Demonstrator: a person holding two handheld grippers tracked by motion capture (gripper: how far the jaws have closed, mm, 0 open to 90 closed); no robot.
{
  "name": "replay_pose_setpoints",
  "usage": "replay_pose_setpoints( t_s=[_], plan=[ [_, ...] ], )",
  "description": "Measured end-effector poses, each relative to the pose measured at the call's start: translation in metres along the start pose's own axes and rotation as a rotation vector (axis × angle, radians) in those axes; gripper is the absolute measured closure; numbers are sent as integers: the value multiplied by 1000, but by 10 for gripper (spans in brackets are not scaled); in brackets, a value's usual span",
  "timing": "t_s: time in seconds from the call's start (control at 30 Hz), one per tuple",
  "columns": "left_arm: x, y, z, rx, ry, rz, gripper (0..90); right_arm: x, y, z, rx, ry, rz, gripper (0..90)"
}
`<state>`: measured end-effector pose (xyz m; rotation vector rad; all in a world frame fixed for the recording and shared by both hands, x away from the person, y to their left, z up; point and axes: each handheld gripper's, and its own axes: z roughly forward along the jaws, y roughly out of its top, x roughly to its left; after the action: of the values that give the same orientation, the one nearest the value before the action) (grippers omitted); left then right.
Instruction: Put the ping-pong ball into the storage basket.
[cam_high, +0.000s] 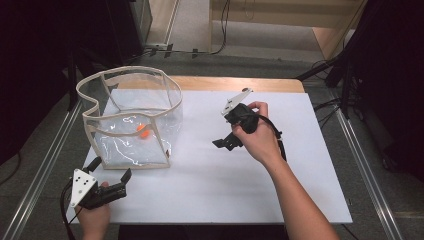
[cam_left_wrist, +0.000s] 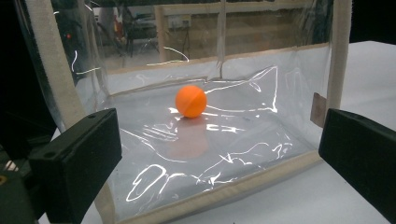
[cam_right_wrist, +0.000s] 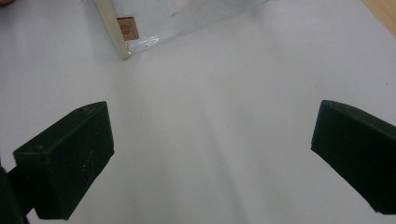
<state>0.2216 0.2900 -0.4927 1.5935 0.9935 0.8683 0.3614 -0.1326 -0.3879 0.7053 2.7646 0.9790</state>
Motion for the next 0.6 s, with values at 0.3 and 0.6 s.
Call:
replay_pose_setpoints(
  t_s=[0.3, 0.6],
  plan=[
    [0, 0, 0, 0, 0, 1, 0, -1, -18, -2, -20, -9, 17, 0],
    [0, 0, 0, 1, 0, 2, 0, 1, -41, -1, -41, -13, 49, 0]
  ],
)
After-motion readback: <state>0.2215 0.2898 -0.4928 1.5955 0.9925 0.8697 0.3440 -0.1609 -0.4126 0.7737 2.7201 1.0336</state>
